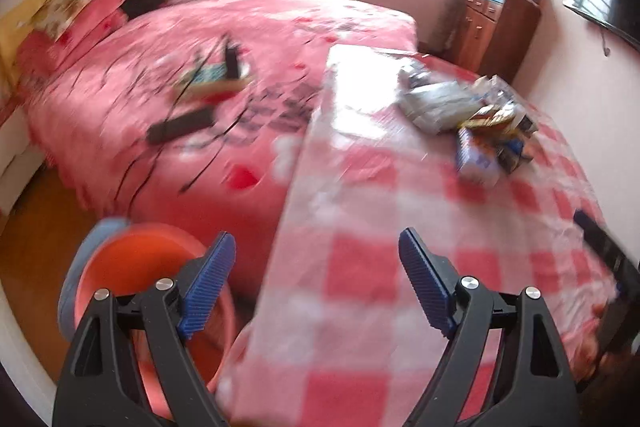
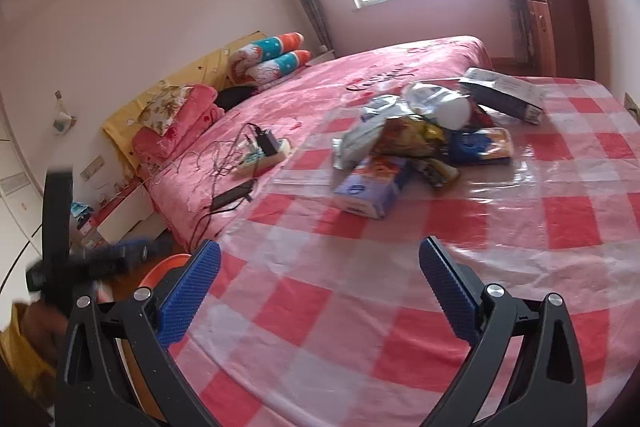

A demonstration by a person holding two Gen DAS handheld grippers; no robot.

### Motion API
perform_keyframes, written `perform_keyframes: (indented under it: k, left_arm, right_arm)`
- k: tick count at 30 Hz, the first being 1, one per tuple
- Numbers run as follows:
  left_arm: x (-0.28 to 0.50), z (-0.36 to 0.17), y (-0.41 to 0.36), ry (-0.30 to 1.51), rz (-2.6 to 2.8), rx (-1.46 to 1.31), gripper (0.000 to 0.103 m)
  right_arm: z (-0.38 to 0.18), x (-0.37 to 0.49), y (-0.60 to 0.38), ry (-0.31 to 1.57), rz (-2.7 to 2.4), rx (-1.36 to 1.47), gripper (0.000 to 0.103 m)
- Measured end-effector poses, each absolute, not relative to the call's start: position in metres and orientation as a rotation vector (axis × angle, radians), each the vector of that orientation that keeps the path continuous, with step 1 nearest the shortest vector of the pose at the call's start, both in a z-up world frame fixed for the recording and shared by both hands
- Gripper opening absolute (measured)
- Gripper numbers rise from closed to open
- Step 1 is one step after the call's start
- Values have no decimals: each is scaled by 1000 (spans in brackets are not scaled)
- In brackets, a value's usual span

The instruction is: Collect trash

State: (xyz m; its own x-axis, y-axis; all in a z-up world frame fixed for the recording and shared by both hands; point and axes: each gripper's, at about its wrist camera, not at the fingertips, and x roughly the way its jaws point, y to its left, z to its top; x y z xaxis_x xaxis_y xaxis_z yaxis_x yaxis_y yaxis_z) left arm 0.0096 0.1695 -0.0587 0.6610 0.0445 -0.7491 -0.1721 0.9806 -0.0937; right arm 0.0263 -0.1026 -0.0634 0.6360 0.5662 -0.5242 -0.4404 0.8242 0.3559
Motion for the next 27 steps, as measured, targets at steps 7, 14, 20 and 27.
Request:
perform_keyframes:
  k: [7,14,20,27]
  left_arm:
    - [123,-39,127,835,18,-94,84]
    - [230,-43,105,865,-26,-89,84]
    - [304,-54,96,892,-31,-114,84]
    - [358,-83,87,969,-59,-116,84]
  right_arm:
    - [-68,60,-146,756,481,250,98]
    - [-69,129,-206,824,370,314,98]
    - [-59,201,-240,795,330,236,98]
    - [-59,266,-230,788,399,46,98]
